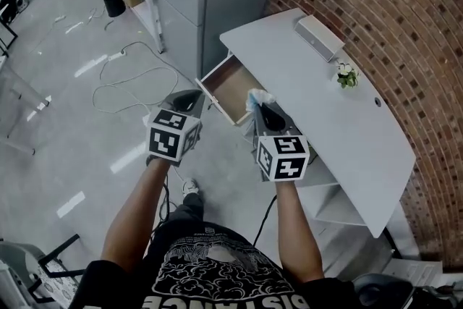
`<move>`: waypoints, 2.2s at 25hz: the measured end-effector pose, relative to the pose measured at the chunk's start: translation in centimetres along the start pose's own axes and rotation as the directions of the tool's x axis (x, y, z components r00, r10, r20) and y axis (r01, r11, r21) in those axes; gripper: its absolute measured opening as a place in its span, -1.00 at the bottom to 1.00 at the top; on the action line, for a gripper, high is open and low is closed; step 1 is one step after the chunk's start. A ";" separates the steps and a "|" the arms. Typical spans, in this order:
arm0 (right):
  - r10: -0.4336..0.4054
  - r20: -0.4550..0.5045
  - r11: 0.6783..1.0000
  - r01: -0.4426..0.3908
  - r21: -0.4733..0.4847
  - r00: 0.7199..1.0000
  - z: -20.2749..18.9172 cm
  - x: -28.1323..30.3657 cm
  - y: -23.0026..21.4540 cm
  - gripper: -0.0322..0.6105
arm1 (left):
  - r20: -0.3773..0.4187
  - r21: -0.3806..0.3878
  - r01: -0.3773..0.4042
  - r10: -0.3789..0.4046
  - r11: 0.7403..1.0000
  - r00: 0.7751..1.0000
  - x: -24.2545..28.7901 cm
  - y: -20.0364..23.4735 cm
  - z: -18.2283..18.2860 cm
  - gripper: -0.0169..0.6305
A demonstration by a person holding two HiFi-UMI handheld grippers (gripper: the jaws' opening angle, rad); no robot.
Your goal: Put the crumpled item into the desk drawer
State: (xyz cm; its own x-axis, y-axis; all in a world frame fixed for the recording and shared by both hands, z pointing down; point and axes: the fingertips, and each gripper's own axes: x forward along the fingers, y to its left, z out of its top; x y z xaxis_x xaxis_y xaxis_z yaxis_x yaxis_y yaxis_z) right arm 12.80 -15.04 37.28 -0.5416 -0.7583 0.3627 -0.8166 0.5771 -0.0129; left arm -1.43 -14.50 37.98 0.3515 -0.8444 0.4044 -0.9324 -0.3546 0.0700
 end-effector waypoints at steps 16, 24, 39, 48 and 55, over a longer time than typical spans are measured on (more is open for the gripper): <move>-0.035 -0.061 0.999 0.035 0.001 0.998 2.6 9.9 -0.4 -0.84 | -0.009 -0.031 0.049 -0.049 0.998 0.999 6.0 8.1 1.9 -0.94; -0.077 -0.094 0.997 0.078 0.002 0.993 3.9 13.5 -1.1 -0.84 | -0.024 -0.038 0.108 -0.109 0.993 0.994 9.2 10.8 2.6 -0.94; -0.092 -0.134 0.996 0.091 -0.009 0.987 4.2 18.1 -0.9 -0.84 | -0.030 -0.061 0.137 -0.139 0.989 0.990 12.1 14.4 2.5 -0.94; -0.075 -0.174 0.997 0.074 -0.011 0.982 1.8 18.9 -1.2 -0.84 | -0.043 -0.084 0.139 -0.143 0.987 0.989 13.4 14.4 0.9 -0.94; -0.024 -0.214 1.000 0.023 -0.005 0.977 -1.1 20.7 -1.3 -0.84 | -0.066 -0.087 0.117 -0.123 0.989 0.990 14.9 14.4 -0.8 -0.94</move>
State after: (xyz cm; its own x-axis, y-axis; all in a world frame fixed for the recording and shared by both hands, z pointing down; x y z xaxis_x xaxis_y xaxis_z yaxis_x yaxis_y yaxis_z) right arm 2.89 -31.14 45.80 -0.4671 -0.6894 0.5538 -0.8277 0.5611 0.0004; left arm -9.69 -31.86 45.75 0.4569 -0.7662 0.4518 -0.8888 -0.4143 0.1962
